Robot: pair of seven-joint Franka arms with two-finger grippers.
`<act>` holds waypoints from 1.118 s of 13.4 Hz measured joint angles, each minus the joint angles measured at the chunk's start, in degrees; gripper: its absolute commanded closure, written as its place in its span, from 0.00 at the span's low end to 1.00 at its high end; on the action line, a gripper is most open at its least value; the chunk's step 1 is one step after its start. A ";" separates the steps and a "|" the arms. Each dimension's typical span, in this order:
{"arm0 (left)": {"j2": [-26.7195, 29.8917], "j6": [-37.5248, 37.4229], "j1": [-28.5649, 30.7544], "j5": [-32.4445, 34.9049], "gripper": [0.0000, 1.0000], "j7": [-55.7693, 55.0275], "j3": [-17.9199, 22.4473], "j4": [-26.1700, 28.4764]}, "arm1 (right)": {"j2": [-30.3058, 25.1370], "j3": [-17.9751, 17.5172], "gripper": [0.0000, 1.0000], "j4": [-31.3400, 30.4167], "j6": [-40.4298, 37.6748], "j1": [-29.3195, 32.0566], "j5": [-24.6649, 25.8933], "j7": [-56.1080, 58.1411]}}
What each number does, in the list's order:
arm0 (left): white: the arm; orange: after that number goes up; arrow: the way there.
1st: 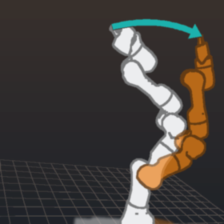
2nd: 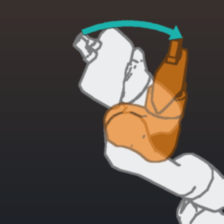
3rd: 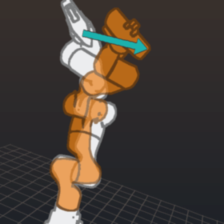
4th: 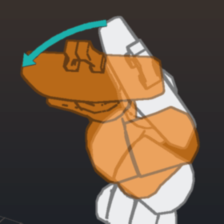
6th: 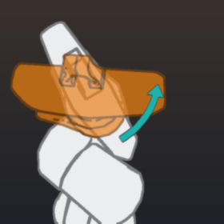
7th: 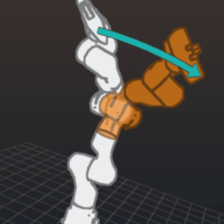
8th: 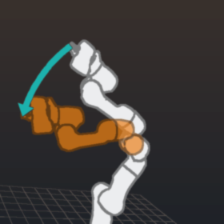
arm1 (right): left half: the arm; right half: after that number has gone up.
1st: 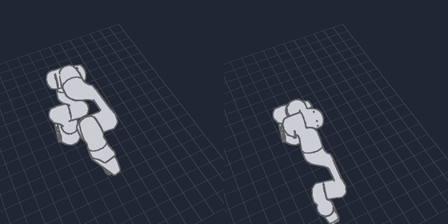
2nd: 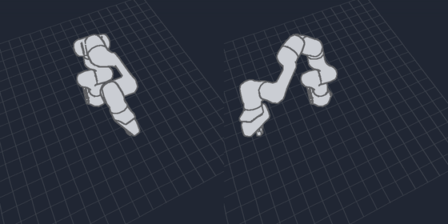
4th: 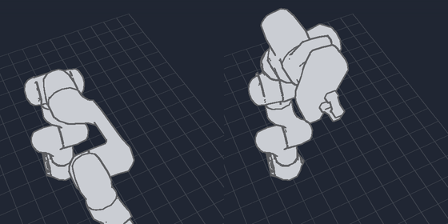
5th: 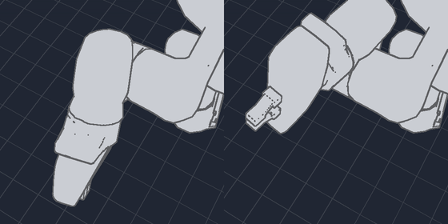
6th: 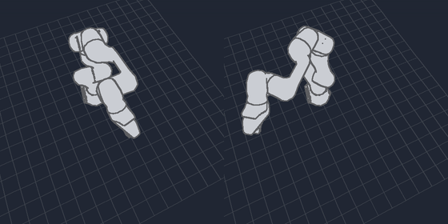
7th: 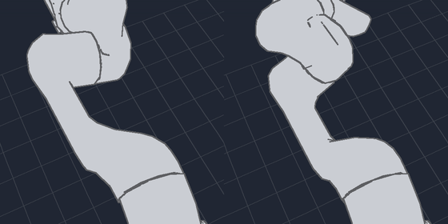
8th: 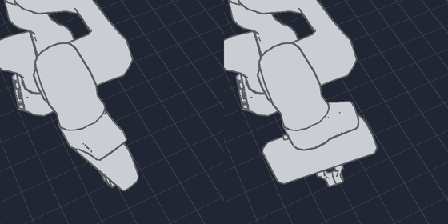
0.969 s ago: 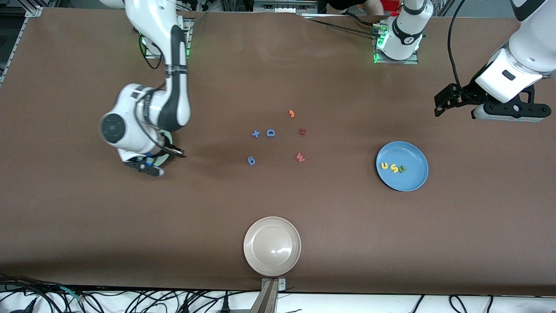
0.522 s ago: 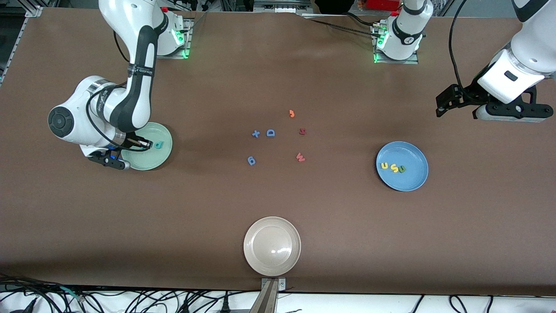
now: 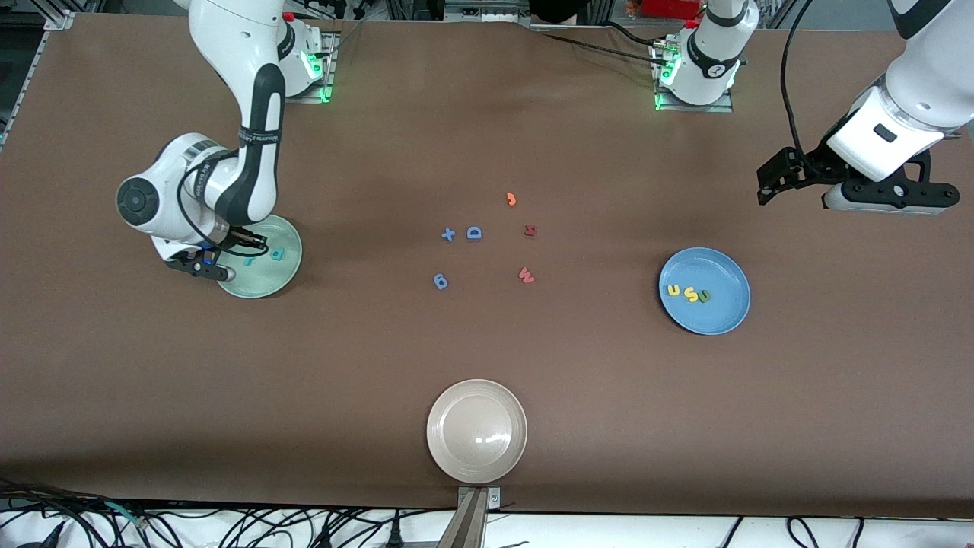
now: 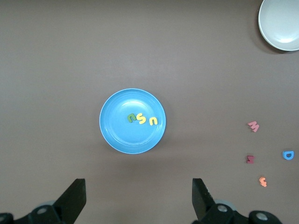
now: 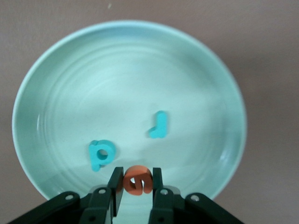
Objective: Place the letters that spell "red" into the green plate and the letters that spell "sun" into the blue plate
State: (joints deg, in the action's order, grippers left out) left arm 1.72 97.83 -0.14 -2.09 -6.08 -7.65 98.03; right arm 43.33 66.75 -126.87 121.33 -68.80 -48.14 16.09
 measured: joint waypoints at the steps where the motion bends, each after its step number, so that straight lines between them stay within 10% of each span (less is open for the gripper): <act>1: -0.04 -0.02 -0.01 0.00 0.00 -0.07 -0.07 -0.14 | 0.22 -0.84 1.00 -0.17 0.67 0.15 -0.22 0.00; 4: -0.06 -0.06 -0.01 0.00 0.00 -0.18 -0.10 -0.21 | 0.55 -2.15 0.97 -0.29 1.87 1.82 -0.27 0.82; 5: -0.07 -0.06 -0.01 0.00 0.00 -0.18 -0.11 -0.22 | 0.55 -2.16 0.76 -0.29 1.87 2.37 -0.27 1.26; 7: -0.08 -0.06 -0.01 0.00 0.00 -0.19 -0.15 -0.22 | 0.55 -2.16 0.03 -0.29 1.88 2.85 -0.29 1.86; 15: -0.14 -0.06 0.12 0.00 0.00 -0.19 -0.13 -0.26 | 0.34 7.23 0.01 8.00 -10.20 2.41 -0.40 2.28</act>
State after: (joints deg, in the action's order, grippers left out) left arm 1.58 97.77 -0.02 -2.09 -6.27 -7.78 97.76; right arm 43.66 73.98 -118.87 111.13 -66.39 -48.54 18.38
